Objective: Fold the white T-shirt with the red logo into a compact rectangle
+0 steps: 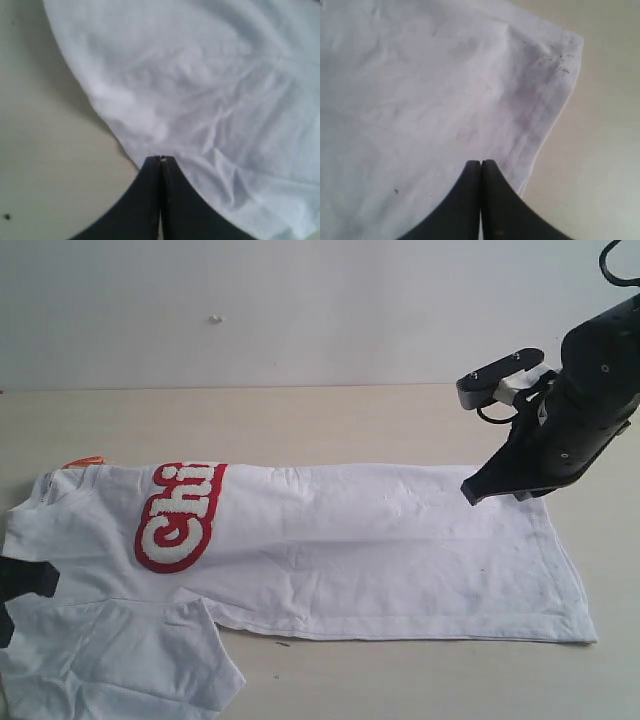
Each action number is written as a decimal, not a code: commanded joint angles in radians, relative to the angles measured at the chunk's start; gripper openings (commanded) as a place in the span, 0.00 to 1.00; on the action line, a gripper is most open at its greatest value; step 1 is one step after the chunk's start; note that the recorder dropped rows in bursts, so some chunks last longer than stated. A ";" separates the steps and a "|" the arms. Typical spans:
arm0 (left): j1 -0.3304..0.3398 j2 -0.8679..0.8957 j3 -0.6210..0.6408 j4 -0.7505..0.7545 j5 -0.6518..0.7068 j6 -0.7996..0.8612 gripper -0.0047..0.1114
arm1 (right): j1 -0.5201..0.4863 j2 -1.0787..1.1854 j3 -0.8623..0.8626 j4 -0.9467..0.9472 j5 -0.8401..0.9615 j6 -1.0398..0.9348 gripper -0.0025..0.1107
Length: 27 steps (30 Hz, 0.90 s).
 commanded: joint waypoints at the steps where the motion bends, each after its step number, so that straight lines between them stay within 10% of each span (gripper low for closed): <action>1: -0.031 -0.082 0.073 -0.098 0.042 0.031 0.04 | -0.004 -0.017 0.005 0.034 0.004 -0.010 0.02; 13: -0.132 -0.118 0.120 -0.469 0.080 0.621 0.05 | -0.004 -0.020 0.005 0.140 0.049 -0.097 0.02; 22: -0.305 -0.097 0.120 -0.397 -0.052 0.947 0.53 | -0.004 -0.020 0.005 0.151 0.066 -0.116 0.02; 27: -0.386 -0.067 0.120 -0.213 -0.088 0.956 0.55 | -0.004 -0.020 0.005 0.157 0.068 -0.116 0.02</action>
